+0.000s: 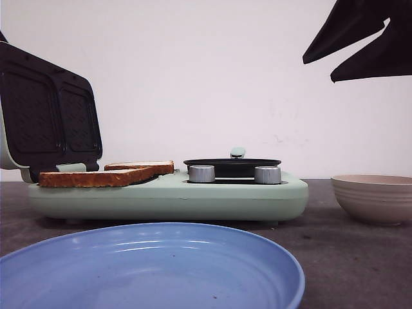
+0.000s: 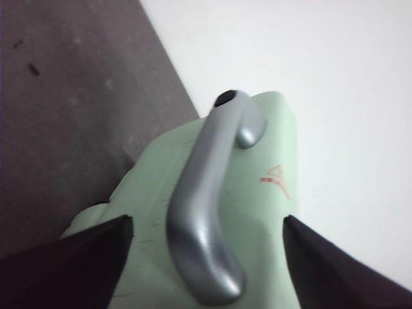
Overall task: Make breakfast with bread and shrimp
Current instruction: 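Grasp the sandwich maker lid handle with the left gripper and close it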
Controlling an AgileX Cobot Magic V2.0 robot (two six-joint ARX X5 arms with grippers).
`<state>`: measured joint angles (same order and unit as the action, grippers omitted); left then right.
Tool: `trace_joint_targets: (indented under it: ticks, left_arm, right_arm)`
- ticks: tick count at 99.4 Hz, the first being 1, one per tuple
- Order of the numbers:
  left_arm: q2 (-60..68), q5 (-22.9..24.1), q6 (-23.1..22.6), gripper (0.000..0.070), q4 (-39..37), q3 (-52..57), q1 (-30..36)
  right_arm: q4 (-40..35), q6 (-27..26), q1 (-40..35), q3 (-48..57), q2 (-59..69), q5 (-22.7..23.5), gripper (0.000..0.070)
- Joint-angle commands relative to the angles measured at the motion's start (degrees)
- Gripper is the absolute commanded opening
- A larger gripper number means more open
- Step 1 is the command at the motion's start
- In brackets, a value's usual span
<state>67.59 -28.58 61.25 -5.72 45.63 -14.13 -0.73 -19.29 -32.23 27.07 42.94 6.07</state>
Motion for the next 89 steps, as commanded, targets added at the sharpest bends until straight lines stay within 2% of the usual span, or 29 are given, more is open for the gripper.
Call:
trace_joint_targets:
  ticks: [1,7,13,21,26,37,45,72,89]
  left_arm:
    - [1.33,-0.74,0.52,0.0387,-1.4,0.52,-0.2]
    - [2.14,-1.33,0.72,0.0375,-2.67,0.52,-0.2]
    - [2.82,-1.46,1.27,0.0306,-3.63,0.52,-0.11]
    - [3.37,-1.46,1.42,0.0249,-4.48,0.52,-0.11]
    - [3.65,-1.49,1.42,0.018,-4.7,0.52,-0.11]
    - [4.04,-1.49,1.25,0.0119,-4.61,0.52,-0.09]
    - [4.26,-1.49,0.98,0.0003,-4.9,0.52,-0.04]
    - [4.35,-0.72,-3.85,0.0004,-5.84,0.52,3.41]
    - [4.35,2.8,-9.33,0.0004,-4.46,0.52,8.83]
  right_arm:
    - [0.24,0.81,-0.42,0.39,0.39,0.13,0.0277]
    - [0.24,0.81,-0.42,0.39,0.39,0.13,0.0277]
    - [0.22,0.81,-0.42,0.39,0.39,0.13,0.0277]
    - [0.07,0.79,-0.42,0.39,0.39,0.13,0.0277]
    - [-0.15,0.81,-0.42,0.39,0.39,0.13,0.0277]
    - [-0.55,0.81,-0.42,0.39,0.39,0.11,0.0277]
    - [-0.7,0.81,-0.42,0.39,0.39,0.13,0.0277]
    - [-0.81,0.61,-0.42,0.39,0.39,0.13,0.0277]
    - [-1.2,0.42,-0.42,0.39,0.39,0.13,0.0277]
